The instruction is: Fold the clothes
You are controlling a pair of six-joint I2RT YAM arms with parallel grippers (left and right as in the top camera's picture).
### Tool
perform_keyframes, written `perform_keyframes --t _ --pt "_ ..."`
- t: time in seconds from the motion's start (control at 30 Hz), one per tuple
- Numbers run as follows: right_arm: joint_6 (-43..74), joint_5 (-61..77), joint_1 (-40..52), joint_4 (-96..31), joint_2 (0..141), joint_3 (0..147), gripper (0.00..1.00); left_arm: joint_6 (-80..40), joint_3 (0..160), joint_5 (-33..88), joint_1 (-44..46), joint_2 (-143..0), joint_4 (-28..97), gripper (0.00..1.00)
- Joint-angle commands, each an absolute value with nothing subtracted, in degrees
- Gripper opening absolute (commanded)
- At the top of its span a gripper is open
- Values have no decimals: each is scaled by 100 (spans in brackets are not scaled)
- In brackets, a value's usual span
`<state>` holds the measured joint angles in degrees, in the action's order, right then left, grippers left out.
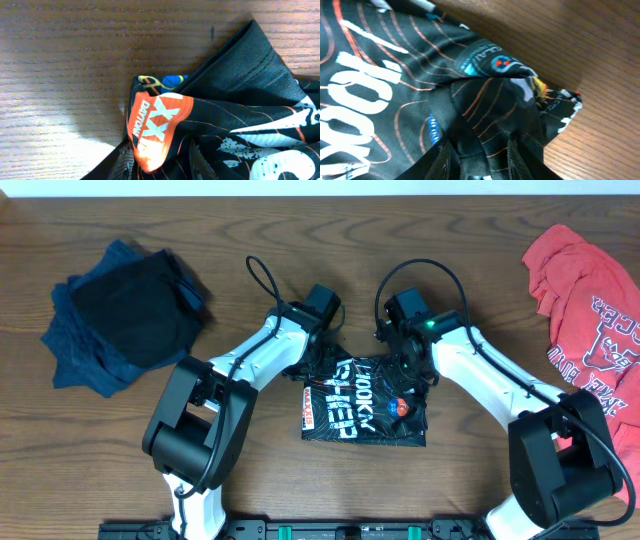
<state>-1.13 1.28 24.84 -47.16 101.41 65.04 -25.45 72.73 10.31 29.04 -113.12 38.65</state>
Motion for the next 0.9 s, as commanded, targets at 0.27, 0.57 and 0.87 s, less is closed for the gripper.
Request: perform_keyframes --t 0.27,0.57,0.87 --pt "215 -607 2510 -4344 10160 6276 1 -2510 7231 978 2923 -11511 3911 39" --pt "2023 -2381 1922 -3903 10160 6281 9 -2508 7231 976 2923 -11511 3913 39" --pt "1234 -1245 1393 -4062 9861 6309 22 -2508 7231 976 2923 -11511 3913 39"
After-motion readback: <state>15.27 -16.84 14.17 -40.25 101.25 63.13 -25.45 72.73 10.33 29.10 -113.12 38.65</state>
